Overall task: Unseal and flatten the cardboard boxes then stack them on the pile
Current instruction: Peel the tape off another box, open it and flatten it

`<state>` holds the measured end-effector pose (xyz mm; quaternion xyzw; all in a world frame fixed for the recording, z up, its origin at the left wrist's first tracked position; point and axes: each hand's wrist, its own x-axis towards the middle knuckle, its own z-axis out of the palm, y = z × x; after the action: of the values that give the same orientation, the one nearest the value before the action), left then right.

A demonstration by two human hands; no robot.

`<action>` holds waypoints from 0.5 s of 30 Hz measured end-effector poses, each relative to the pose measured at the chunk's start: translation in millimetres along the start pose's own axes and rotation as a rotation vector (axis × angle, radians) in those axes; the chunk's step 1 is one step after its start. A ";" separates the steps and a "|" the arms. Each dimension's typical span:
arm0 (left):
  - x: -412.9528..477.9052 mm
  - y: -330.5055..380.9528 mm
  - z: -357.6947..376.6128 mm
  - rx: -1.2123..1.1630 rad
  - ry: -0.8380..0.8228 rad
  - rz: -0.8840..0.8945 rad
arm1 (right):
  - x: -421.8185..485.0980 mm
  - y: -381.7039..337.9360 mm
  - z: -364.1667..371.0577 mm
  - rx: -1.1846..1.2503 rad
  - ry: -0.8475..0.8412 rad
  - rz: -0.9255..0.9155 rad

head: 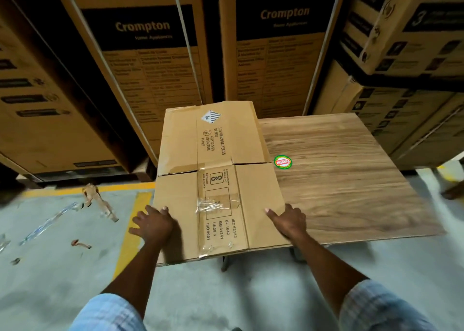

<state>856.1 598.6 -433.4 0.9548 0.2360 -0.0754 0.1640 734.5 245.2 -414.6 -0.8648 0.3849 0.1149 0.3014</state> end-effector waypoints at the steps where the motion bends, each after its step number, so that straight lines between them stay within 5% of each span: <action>1: -6.8 11.4 -1.1 0.014 0.089 0.057 | -3.0 -1.3 -4.9 0.007 -0.017 -0.029; 4: -48.2 74.5 -0.6 -0.119 0.184 0.397 | -20.6 8.4 -35.1 0.116 0.099 -0.043; 8: -158.5 197.6 17.2 -0.222 -0.087 0.861 | -57.7 56.7 -97.2 0.353 0.378 0.047; 15: -442.7 330.4 43.9 -0.500 -0.541 1.336 | -148.0 215.3 -231.1 0.499 0.937 0.308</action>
<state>621.8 118.9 -284.7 0.7775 -0.4302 -0.1356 0.4382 468.4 80.2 -261.1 -0.6595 0.6155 -0.3341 0.2733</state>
